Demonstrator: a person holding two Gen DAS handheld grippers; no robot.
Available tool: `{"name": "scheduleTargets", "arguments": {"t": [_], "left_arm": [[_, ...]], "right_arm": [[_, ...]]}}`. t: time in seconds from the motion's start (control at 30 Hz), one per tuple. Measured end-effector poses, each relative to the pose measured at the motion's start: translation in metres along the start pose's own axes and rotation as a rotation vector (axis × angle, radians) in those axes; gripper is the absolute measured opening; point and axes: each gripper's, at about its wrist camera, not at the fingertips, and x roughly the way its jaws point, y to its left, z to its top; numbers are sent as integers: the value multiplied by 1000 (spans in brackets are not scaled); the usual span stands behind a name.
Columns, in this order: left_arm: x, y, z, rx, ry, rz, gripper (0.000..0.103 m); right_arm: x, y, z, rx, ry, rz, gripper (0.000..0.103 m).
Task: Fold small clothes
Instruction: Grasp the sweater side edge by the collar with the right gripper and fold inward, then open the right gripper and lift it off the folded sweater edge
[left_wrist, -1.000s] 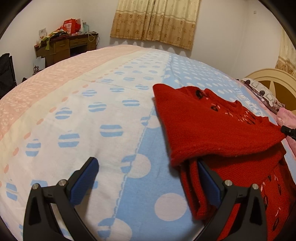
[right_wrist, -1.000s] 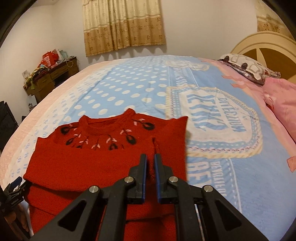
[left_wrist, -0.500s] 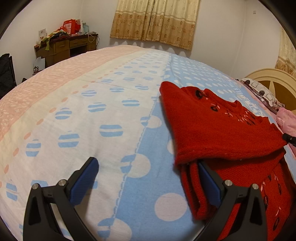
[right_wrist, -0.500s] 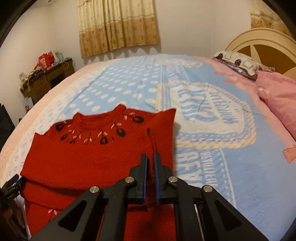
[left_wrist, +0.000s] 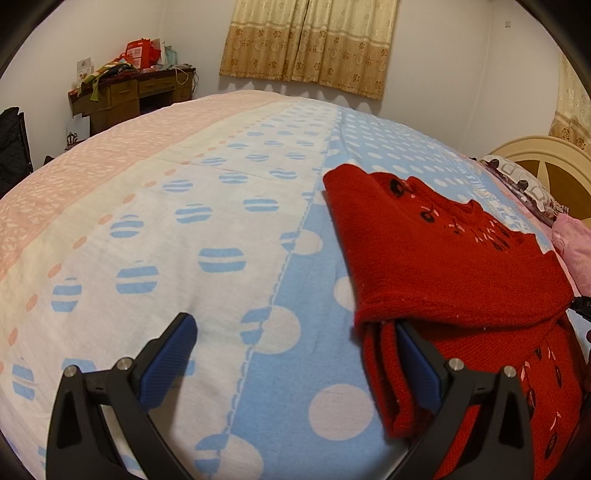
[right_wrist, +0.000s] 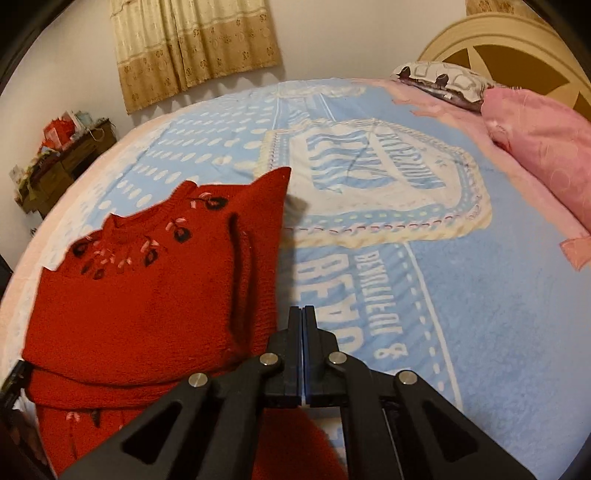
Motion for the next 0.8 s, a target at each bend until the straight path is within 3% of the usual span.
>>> {"name": "scheduleTargets", "arguments": {"t": [0.17, 0.33, 0.47, 0.5, 0.53, 0.6, 0.8], "left_arm": [[-2, 0, -1, 2, -4, -14, 103], [-25, 10, -5, -41, -7, -34, 103], [-59, 7, -5, -36, -102, -16, 103], [-64, 4, 1, -33, -119, -20, 103], [-67, 1, 9, -31, -132, -22, 103], [-61, -13, 29, 11, -128, -19, 103], [-9, -44, 53, 123, -67, 53, 103]], "right_arm": [[-24, 20, 10, -54, -93, -26, 1], [-38, 56, 13, -177, -147, 17, 2], [-21, 77, 15, -233, -88, 90, 3], [-12, 81, 15, -237, -53, 107, 10], [-2, 83, 15, -239, -15, 122, 37], [14, 85, 14, -227, 37, 130, 75], [28, 87, 11, -244, 51, 76, 75]]}}
